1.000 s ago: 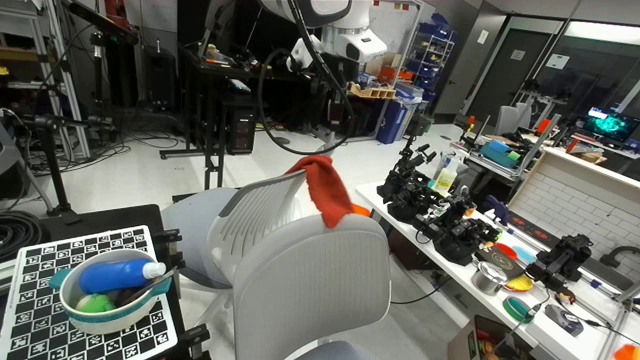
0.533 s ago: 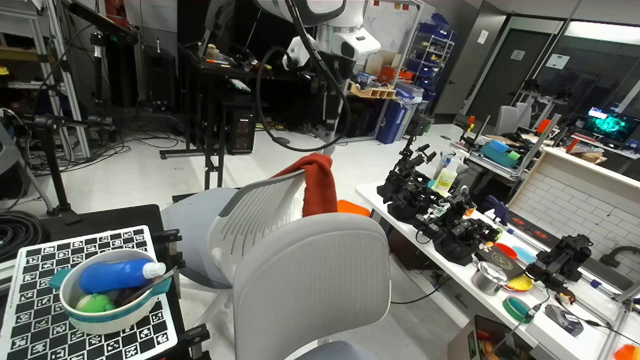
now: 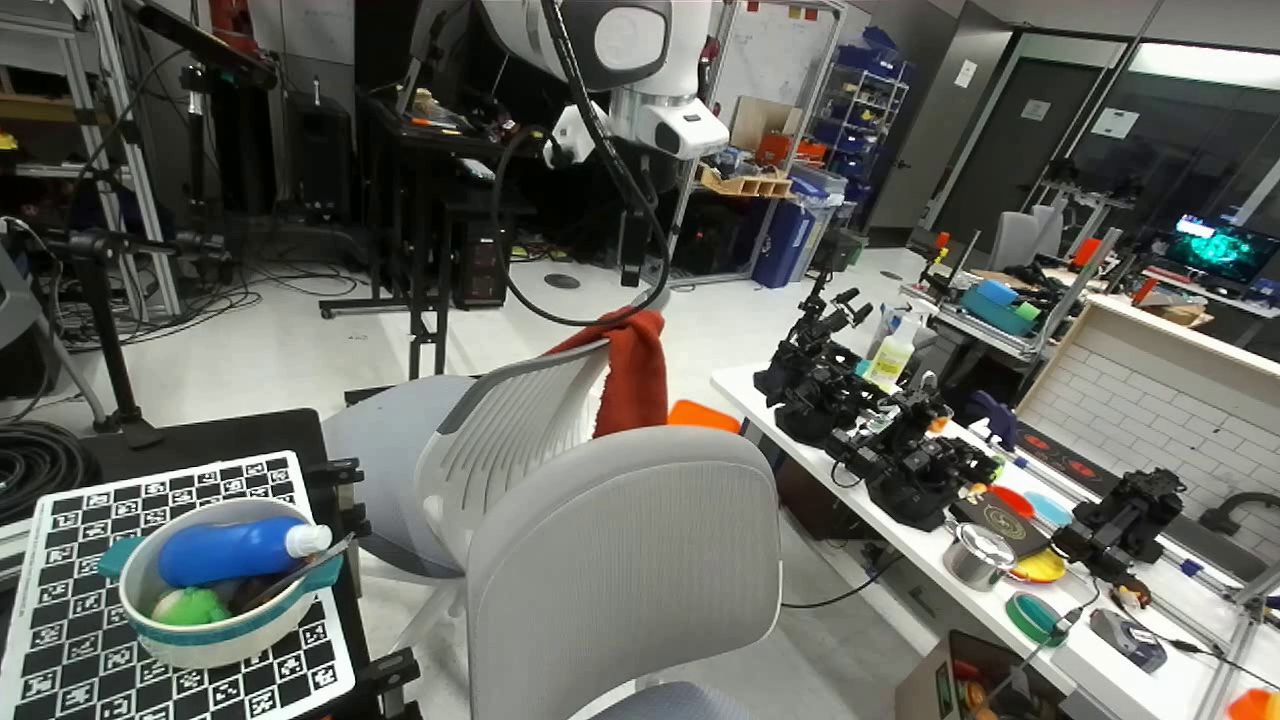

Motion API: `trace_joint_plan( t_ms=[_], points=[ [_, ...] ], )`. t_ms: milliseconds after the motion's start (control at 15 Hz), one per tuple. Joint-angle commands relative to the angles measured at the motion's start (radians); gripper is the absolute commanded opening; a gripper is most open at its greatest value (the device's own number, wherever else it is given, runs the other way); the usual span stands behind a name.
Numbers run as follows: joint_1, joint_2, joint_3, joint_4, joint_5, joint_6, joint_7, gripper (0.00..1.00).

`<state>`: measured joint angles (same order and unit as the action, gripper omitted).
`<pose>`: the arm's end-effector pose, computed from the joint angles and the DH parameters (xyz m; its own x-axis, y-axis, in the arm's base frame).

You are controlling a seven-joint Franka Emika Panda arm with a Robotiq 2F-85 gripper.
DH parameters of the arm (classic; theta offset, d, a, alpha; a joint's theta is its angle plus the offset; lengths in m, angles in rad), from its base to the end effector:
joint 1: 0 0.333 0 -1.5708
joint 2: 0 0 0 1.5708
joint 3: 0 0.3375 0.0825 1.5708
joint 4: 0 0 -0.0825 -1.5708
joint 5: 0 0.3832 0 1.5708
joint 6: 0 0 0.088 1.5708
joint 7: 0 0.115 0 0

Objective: Pick up the orange cloth, put it on the left chair, pick it up put it on the right chair, pick it up put it on the left chair and then back on the right chair

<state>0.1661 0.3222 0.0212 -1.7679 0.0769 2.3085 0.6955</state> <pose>0.6578 0.1254 0.4154 0.8376 -0.5335 0.1178 -0.5075 -0.8395 -0.1939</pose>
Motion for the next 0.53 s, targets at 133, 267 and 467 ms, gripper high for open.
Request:
trace_joint_plan(
  t_ms=[133,267,467],
  points=[
    [0.003,0.073,-0.007,0.049,-0.008,-0.021,0.015,1.0],
    [0.005,0.099,-0.01,0.064,-0.009,-0.023,0.017,1.0],
    [0.012,0.142,-0.015,0.096,-0.013,-0.025,0.021,1.0]
  ],
)
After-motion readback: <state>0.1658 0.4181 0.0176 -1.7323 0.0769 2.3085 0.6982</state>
